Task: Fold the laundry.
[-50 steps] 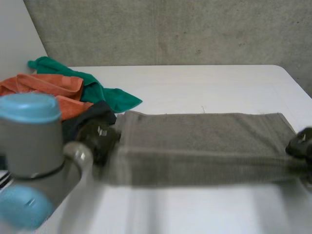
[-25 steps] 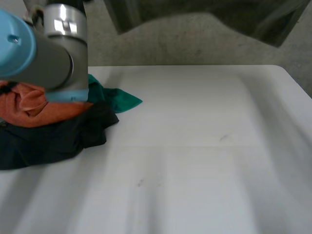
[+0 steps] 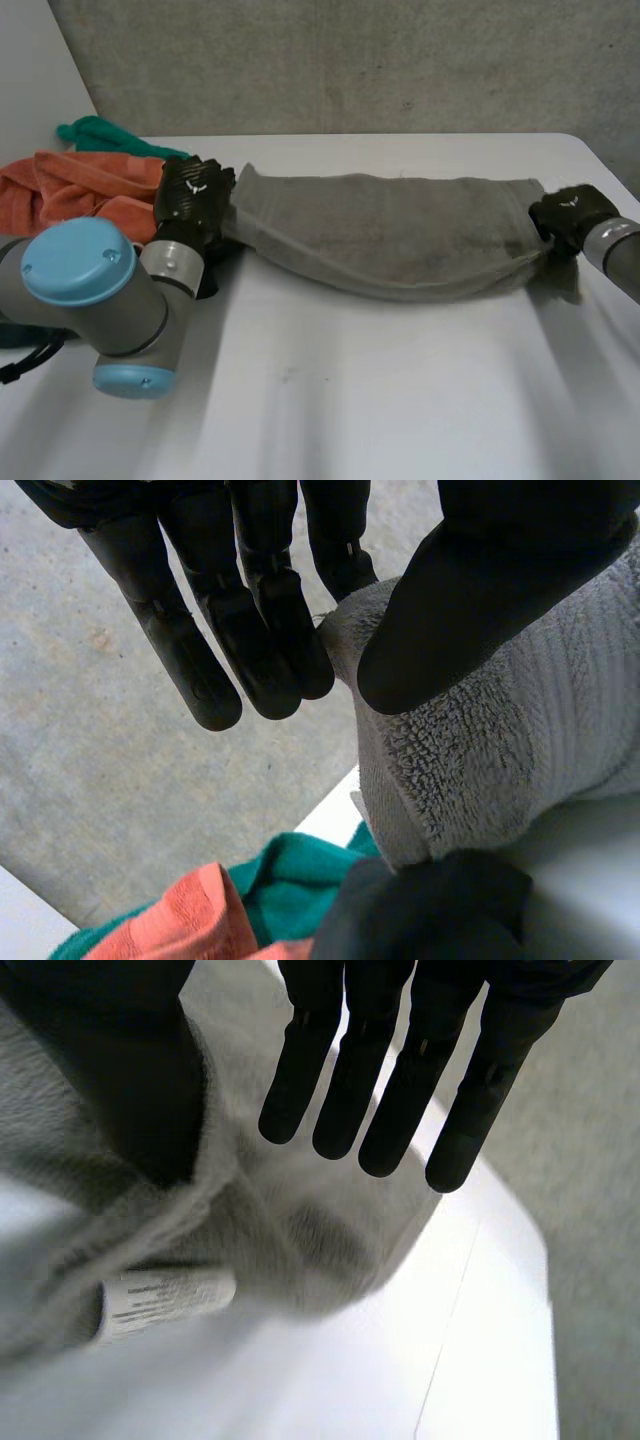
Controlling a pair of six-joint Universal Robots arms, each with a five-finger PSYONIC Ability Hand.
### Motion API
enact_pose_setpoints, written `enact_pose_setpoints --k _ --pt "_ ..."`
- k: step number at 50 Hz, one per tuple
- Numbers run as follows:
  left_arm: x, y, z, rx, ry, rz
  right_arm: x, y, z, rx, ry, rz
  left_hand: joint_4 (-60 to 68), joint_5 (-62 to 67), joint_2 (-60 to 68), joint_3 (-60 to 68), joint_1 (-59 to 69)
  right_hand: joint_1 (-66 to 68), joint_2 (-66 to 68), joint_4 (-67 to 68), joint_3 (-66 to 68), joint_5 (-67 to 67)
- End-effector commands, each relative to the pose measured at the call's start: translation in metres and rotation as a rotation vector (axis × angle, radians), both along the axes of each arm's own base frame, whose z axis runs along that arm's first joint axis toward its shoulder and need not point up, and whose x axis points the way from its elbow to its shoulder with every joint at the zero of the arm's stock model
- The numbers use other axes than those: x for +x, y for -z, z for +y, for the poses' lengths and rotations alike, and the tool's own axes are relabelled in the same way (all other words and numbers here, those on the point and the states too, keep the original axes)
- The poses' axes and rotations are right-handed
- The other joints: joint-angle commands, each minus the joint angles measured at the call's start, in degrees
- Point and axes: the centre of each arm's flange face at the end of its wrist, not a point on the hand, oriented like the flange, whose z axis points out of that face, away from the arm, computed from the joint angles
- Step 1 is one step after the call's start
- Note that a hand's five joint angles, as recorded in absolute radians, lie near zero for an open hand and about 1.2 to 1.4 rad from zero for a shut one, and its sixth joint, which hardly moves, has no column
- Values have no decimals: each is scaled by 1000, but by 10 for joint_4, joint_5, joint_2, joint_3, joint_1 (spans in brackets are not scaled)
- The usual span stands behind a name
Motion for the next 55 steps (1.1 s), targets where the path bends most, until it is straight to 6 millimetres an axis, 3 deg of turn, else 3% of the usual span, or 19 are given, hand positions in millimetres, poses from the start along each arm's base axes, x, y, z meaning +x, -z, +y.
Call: enact_pose_setpoints --k 1,5,6,7,11,17,23,27,30,33,38,55 --pt "8 -4 14 13 4 -8 -23 -3 7 107 98 -13 112 120 111 115 145 121 126 124 122 129" --pt "14 -5 22 30 7 -20 -30 -3 8 127 116 -9 112 120 111 115 145 113 117 115 114 121" --pt "16 -4 25 35 7 -26 -32 -3 8 131 122 -11 112 120 111 115 145 135 139 137 136 142" --pt "17 -3 27 43 7 -32 -33 -3 9 135 122 -12 112 120 111 115 145 301 305 303 302 308" --pt "24 -1 43 98 10 -63 -36 -9 17 143 122 11 112 120 111 115 145 303 307 305 304 310" --pt "47 9 92 308 21 -212 -38 -24 51 200 39 149 112 120 111 115 145 303 307 305 304 310" --pt "80 25 164 606 86 -503 -62 -29 98 359 -53 407 112 120 111 115 145 303 307 305 304 310" --pt "85 28 188 721 134 -590 -75 -33 113 406 -74 480 112 120 111 115 145 303 307 305 304 310" --pt "79 22 179 672 133 -569 -73 -28 117 421 -83 472 112 120 111 115 145 303 307 305 304 310" --pt "63 13 153 563 120 -513 -71 -30 111 384 -78 477 112 120 111 115 145 303 307 305 304 310" --pt "38 13 107 426 98 -448 -64 -29 85 237 -23 432 112 120 111 115 145 303 307 305 304 310" --pt "-16 26 7 222 2 -346 -23 3 2 -74 -50 391 112 120 111 115 145 303 307 305 304 310"
